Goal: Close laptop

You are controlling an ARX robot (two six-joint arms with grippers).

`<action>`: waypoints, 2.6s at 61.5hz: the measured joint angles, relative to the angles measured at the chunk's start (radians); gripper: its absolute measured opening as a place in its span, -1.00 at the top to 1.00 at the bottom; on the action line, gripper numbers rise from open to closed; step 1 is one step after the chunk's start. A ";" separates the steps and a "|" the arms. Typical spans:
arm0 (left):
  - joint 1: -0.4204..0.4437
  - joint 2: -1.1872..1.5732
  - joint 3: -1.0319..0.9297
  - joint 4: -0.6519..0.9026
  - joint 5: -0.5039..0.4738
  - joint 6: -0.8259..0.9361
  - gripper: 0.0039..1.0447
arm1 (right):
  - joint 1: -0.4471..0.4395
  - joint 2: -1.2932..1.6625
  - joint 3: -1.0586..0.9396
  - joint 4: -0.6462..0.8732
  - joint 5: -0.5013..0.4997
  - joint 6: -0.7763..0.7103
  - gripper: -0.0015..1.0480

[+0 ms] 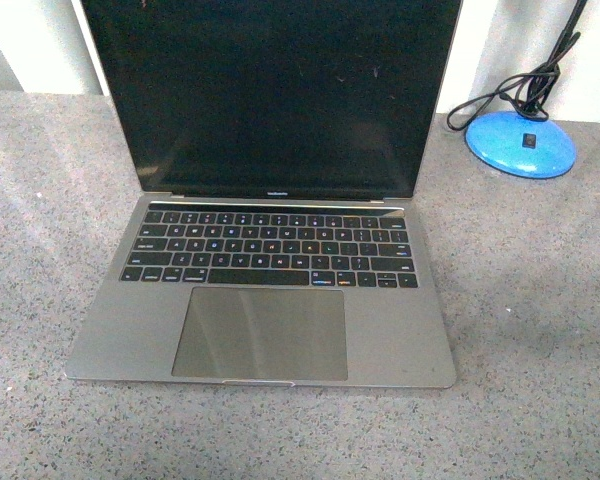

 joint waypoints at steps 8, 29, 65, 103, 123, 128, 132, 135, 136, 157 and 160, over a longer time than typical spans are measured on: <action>0.000 0.000 0.000 0.000 0.000 0.000 -0.87 | 0.000 0.000 0.000 0.000 0.000 0.000 -0.81; 0.000 0.000 0.000 0.000 0.000 0.000 -0.87 | 0.000 0.000 0.000 0.000 0.000 0.000 -0.81; 0.192 0.837 0.345 0.160 -0.108 -0.118 -0.87 | -0.003 0.860 0.364 0.007 0.135 0.003 -0.81; 0.045 1.402 0.790 0.439 -0.062 -0.158 -0.87 | 0.258 1.515 0.958 0.134 0.110 -0.111 -0.81; -0.016 1.575 0.950 0.447 -0.042 -0.188 -0.44 | 0.256 1.678 1.105 0.160 0.096 -0.107 -0.36; -0.029 1.626 1.006 0.443 -0.026 -0.212 -0.17 | 0.256 1.719 1.151 0.158 0.079 -0.109 -0.06; -0.044 1.662 1.053 0.436 -0.026 -0.212 0.07 | 0.256 1.740 1.186 0.150 0.066 -0.109 0.15; -0.051 1.680 1.076 0.432 -0.028 -0.212 0.21 | 0.254 1.754 1.212 0.143 0.050 -0.109 0.32; -0.055 1.687 1.092 0.426 -0.031 -0.212 0.28 | 0.254 1.756 1.217 0.140 0.048 -0.109 0.35; -0.115 1.755 1.230 0.298 -0.053 -0.224 0.94 | 0.234 1.839 1.359 0.082 -0.031 -0.089 0.98; -0.121 1.761 1.241 0.273 -0.057 -0.233 0.94 | 0.232 1.852 1.374 0.073 -0.037 -0.079 0.98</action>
